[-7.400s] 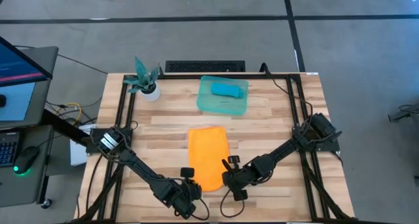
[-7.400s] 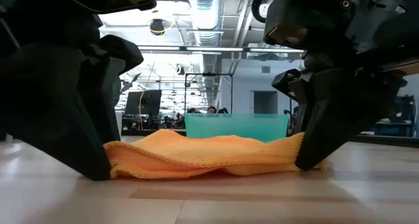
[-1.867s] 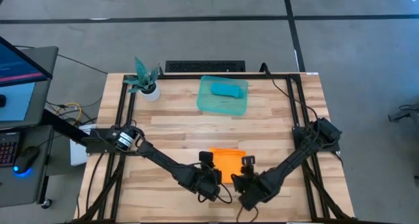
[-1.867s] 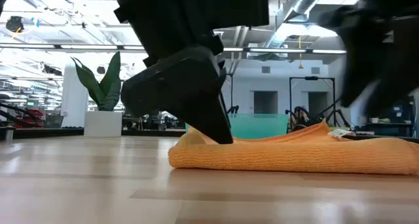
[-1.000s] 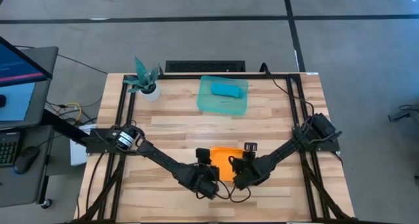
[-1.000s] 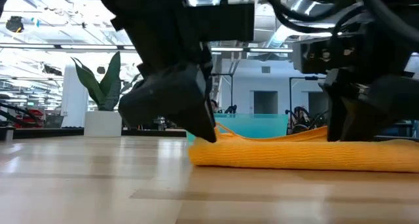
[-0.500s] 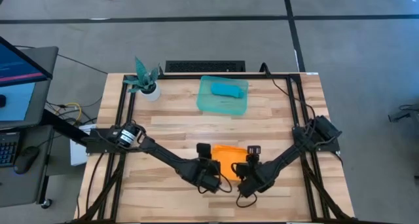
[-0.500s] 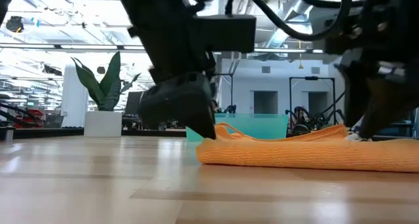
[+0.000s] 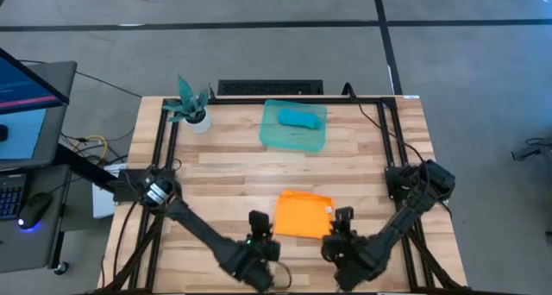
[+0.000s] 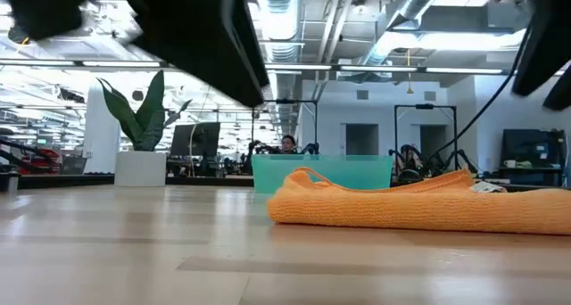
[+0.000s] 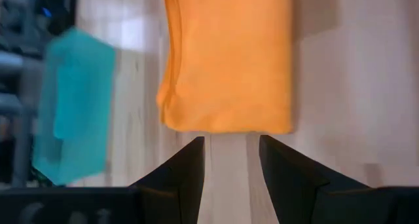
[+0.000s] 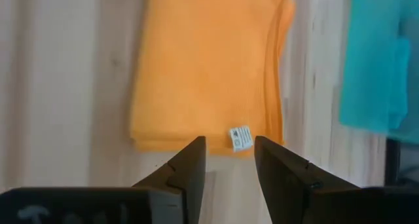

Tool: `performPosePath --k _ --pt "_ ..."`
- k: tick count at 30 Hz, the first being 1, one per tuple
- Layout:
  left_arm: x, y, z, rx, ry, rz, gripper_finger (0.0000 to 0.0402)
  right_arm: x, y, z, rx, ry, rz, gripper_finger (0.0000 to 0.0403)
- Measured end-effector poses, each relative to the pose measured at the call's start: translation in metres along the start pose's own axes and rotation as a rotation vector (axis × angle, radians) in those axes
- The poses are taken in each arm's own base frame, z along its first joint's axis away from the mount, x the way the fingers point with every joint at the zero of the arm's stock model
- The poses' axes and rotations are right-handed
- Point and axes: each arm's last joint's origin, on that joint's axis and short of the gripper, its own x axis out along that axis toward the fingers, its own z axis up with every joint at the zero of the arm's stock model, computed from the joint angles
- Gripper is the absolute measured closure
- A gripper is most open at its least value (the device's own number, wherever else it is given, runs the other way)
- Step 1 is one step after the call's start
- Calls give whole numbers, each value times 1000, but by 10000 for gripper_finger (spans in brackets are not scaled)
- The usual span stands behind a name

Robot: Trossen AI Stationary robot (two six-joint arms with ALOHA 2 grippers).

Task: Roll microfiber towels into tight, uniform cylinder then place into a basket
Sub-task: Roll the yellow microfiber towel

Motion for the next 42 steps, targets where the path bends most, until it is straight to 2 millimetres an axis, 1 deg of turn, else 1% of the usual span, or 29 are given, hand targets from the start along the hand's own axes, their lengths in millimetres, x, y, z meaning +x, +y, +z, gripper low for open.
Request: performPosePath --k 3,6,8,10,12,14,18,21,24,28,31,34,36,42 --pt "-15 -10 -1 32 -60 29 262 -15 12 -8 42 -78 -13 248" --pt "-23 -18 -1 49 -107 32 262 -31 29 -23 142 -183 -16 249" --pt "-24 -20 2 34 -135 13 262 -39 43 -34 182 -275 -16 251" --pt "-22 -21 6 8 -149 -22 262 -44 52 -46 161 -361 -45 253" --pt "-21 -21 9 -9 -158 -57 262 -45 58 -53 163 -452 -74 254" --pt "-18 -20 12 -9 -160 -79 262 -45 60 -58 181 -486 -87 254" --pt "-13 -15 15 -20 -156 -83 262 -42 58 -56 245 -474 -76 251" --pt "-7 -11 17 -32 -143 -88 262 -37 54 -50 268 -448 -75 247" --pt "-1 -12 16 -15 -121 -105 262 -30 50 -43 291 -389 -57 242" --pt "11 -21 6 43 -133 -87 262 -23 48 -34 286 -318 -12 232" --pt "18 -25 -4 57 -126 -44 262 -20 46 -28 295 -318 1 225" --pt "21 -24 -16 58 -55 -25 262 -17 43 -24 307 -308 -8 221" --pt "21 -20 -22 55 -9 4 262 -14 40 -22 310 -299 -18 220" --pt "0 0 -43 18 101 151 262 -10 35 -18 326 -288 -29 224"
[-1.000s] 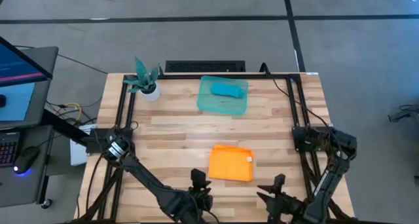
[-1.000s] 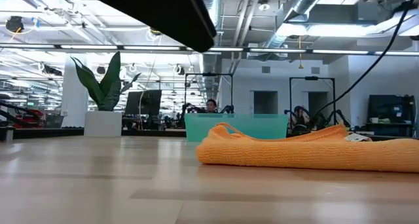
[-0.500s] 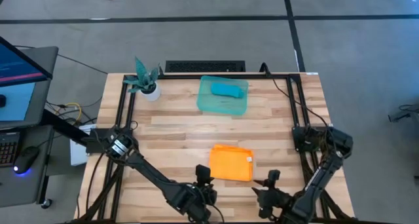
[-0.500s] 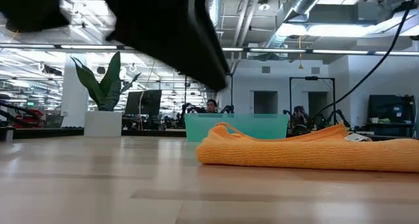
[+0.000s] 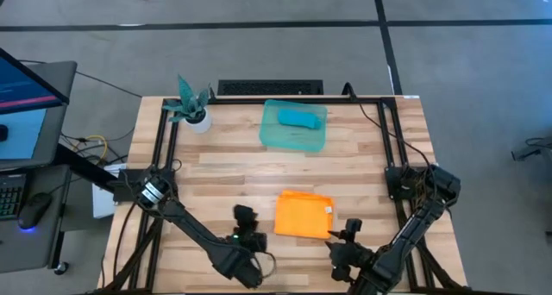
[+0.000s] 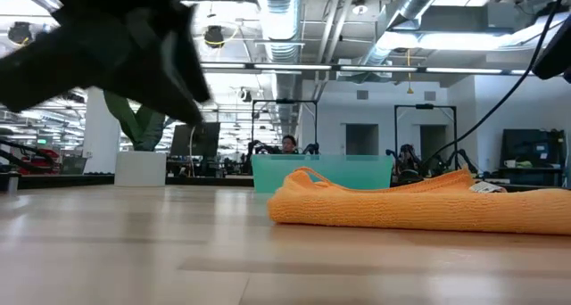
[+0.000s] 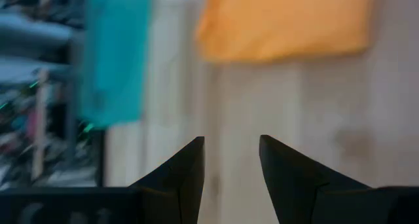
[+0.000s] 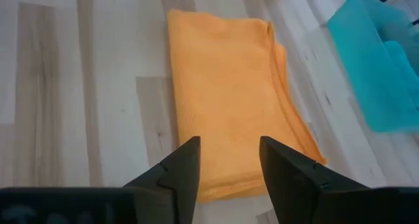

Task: Roll microfiber towels into tight, uniform cylinder then place into a basket
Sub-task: Roll the yellow microfiber towel

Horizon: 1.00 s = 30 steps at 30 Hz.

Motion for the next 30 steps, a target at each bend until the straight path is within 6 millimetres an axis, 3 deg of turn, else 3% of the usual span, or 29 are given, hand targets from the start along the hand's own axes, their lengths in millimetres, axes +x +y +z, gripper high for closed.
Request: performPosePath --k 4,8,15,24,30 --pt "-13 10 -13 -69 -8 118 262 1 0 1 5 3 1 225" --pt "-19 8 -20 -85 -30 149 262 -1 1 -1 1 0 6 219" --pt "-22 2 -18 -93 -60 120 262 3 2 -6 1 -1 9 204" --pt "-15 -16 14 -38 -161 -137 262 21 -2 -19 -4 51 -3 198" --pt "-9 -18 39 11 -280 -277 262 24 -1 -22 6 57 10 195"
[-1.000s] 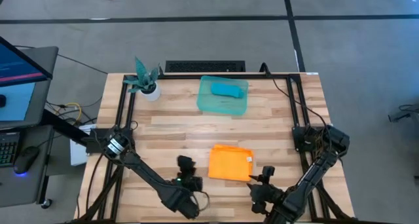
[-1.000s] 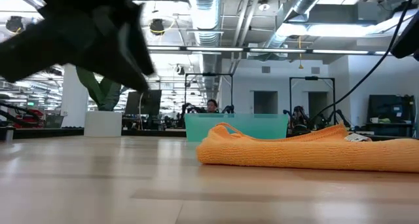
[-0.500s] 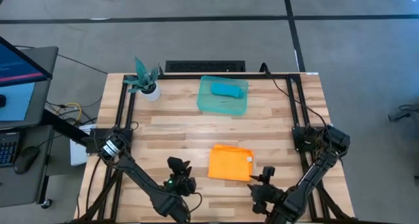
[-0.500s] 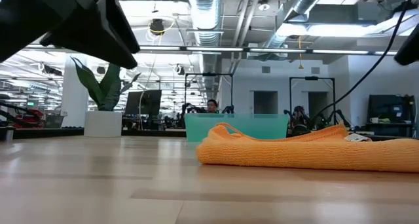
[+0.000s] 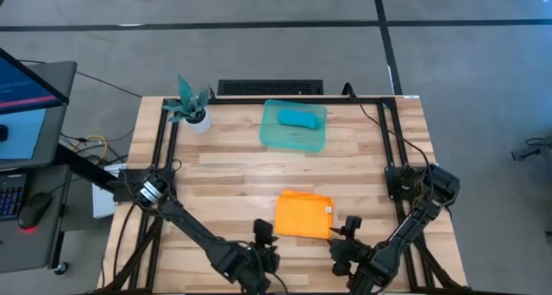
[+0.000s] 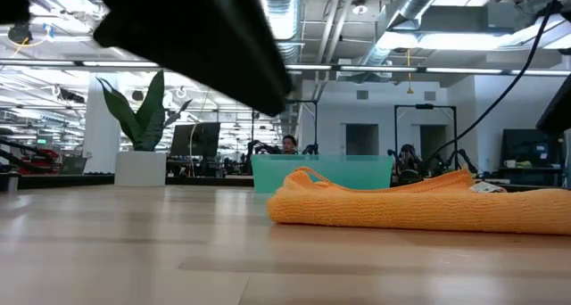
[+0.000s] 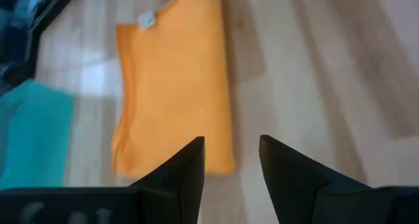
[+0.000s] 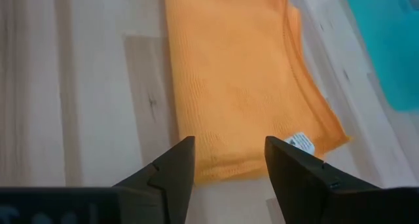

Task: Roll microfiber towels into tight, uniform cylinder then place into a basket
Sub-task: Roll the yellow microfiber towel

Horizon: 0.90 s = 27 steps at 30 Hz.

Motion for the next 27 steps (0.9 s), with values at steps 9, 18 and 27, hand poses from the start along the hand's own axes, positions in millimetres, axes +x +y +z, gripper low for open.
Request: performPosePath --k 9,18,27 --pt "-5 -11 8 104 -76 -162 262 1 1 0 5 -2 5 195" --pt "-11 -10 -11 141 88 -142 262 1 1 0 10 11 19 197" --pt "9 9 -28 74 153 -156 262 1 1 0 8 18 21 199"
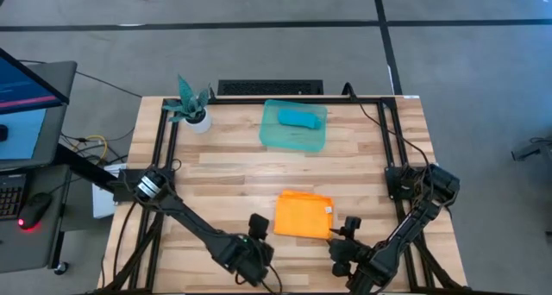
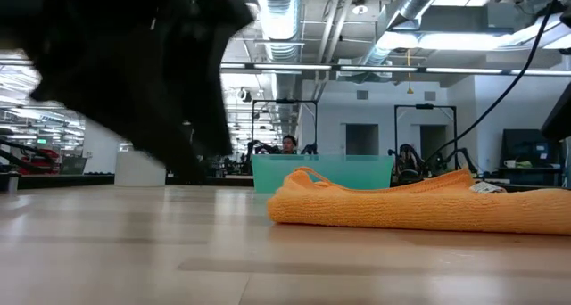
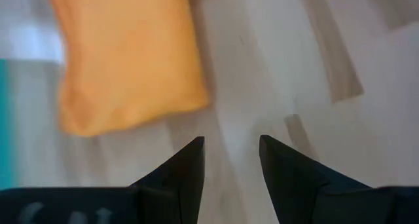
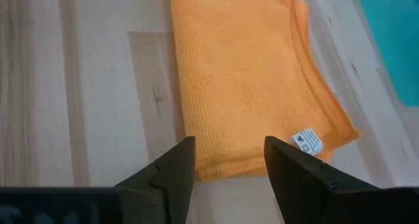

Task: Roll microfiber towels into tight, uniform cylinder then place into a basket
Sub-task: Roll the yellow microfiber towel

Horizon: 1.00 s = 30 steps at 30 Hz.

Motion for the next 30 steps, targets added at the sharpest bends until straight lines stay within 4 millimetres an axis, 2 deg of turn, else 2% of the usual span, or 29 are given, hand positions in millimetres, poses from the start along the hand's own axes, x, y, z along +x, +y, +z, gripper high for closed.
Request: performPosePath --k 3,7,12,15,19,22,26,30 --pt "4 5 -18 -71 -46 -59 262 0 0 0 0 0 0 200" --pt "-5 16 -41 -176 -194 -104 262 0 0 0 -2 1 -2 198" --pt "-28 31 -58 -259 -495 -132 262 2 -2 2 6 12 -4 198" --pt "-30 36 -67 -322 -644 -141 262 4 -3 3 12 29 -2 198" --pt "-23 38 -71 -402 -751 -146 262 5 -3 4 15 34 -2 199" --pt "-12 35 -73 -421 -732 -150 262 5 -3 4 16 33 -1 200" --pt "1 26 -64 -405 -707 -144 262 5 -1 5 -32 22 17 200" --pt "16 16 -49 -292 -692 -103 262 3 5 6 -77 -10 61 204"
